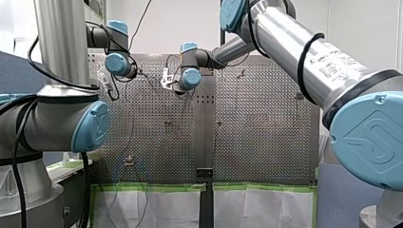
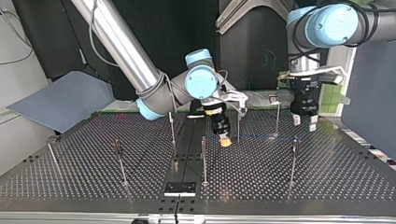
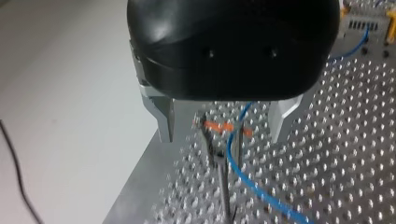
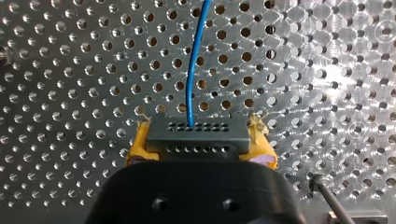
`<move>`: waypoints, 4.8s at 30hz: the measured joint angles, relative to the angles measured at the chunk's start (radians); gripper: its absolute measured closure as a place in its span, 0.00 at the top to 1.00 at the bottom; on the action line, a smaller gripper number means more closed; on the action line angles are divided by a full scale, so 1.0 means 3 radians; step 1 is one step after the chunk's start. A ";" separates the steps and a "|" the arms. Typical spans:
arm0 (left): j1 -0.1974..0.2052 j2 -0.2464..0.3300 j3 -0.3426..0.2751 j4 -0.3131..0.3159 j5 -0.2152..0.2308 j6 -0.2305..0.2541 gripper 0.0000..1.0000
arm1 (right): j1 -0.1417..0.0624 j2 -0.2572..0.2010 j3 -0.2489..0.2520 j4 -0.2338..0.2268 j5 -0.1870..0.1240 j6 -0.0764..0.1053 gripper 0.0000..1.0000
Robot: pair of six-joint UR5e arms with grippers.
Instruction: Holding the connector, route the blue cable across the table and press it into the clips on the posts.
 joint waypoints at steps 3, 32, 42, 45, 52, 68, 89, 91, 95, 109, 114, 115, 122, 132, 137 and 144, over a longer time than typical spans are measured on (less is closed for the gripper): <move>-0.0055 -0.0023 -0.0003 -0.0026 0.0059 0.0068 1.00 | -0.0007 -0.0001 0.0000 -0.0004 0.0000 -0.0001 0.00; -0.0475 -0.0368 0.0374 -0.0024 -0.0145 0.0889 1.00 | -0.0074 -0.0001 -0.0001 -0.0009 -0.0030 -0.0003 0.00; -0.0569 -0.0679 0.0686 -0.0061 -0.0297 0.1201 1.00 | -0.0095 -0.0002 -0.0001 -0.0014 -0.0035 -0.0004 0.00; -0.0598 -0.0767 0.0774 -0.0066 -0.0311 0.1289 1.00 | -0.0100 -0.0001 0.0000 -0.0014 -0.0049 -0.0001 0.00; -0.0641 -0.0976 0.0883 -0.0045 -0.0385 0.1430 1.00 | -0.0107 0.0000 -0.0001 -0.0015 -0.0065 0.0000 0.00; -0.0644 -0.1048 0.0885 -0.0046 -0.0617 0.1384 0.00 | -0.0129 0.0000 0.0000 0.0000 -0.0073 0.0000 0.00; -0.0699 -0.1035 0.0530 0.0068 -0.0743 0.1294 0.00 | -0.0174 -0.0004 0.0306 0.0052 -0.0073 -0.0010 0.00; -0.0711 -0.1034 0.0468 0.0128 -0.0742 0.1270 0.00 | -0.0178 -0.0007 0.0352 0.0054 -0.0073 -0.0018 0.00; -0.0737 -0.1033 0.0346 0.0248 -0.0726 0.1186 0.00 | -0.0181 -0.0017 0.0473 0.0052 -0.0071 -0.0059 0.00; -0.0827 -0.1037 -0.0086 0.0680 -0.0812 0.0992 0.00 | -0.0186 -0.0275 0.0841 0.0048 -0.0073 -0.0168 0.00; -0.0870 -0.1038 -0.0240 0.0832 -0.0821 0.0927 0.00 | -0.0166 -0.0333 0.0976 0.0047 -0.0078 -0.0235 0.00; -0.0882 -0.1038 -0.0284 0.0859 -0.0821 0.0917 0.00 | -0.0161 -0.0337 0.1005 0.0046 -0.0078 -0.0244 0.00; -0.0940 -0.1083 -0.0516 0.0938 -0.0823 0.0891 0.00 | -0.0134 -0.0345 0.1216 0.0032 -0.0083 -0.0301 0.00; -0.0903 -0.1315 -0.0677 0.1186 -0.0748 0.0856 0.00 | -0.0164 -0.0344 0.1358 0.0021 -0.0204 -0.0327 0.00; -0.0875 -0.1354 -0.0633 0.1276 -0.0622 0.0803 0.00 | -0.0183 -0.0342 0.1360 0.0012 -0.0215 -0.0321 0.00; -0.0865 -0.1466 -0.0506 0.1285 -0.0550 0.0779 0.00 | -0.0222 -0.0337 0.1360 -0.0051 -0.0245 -0.0291 0.00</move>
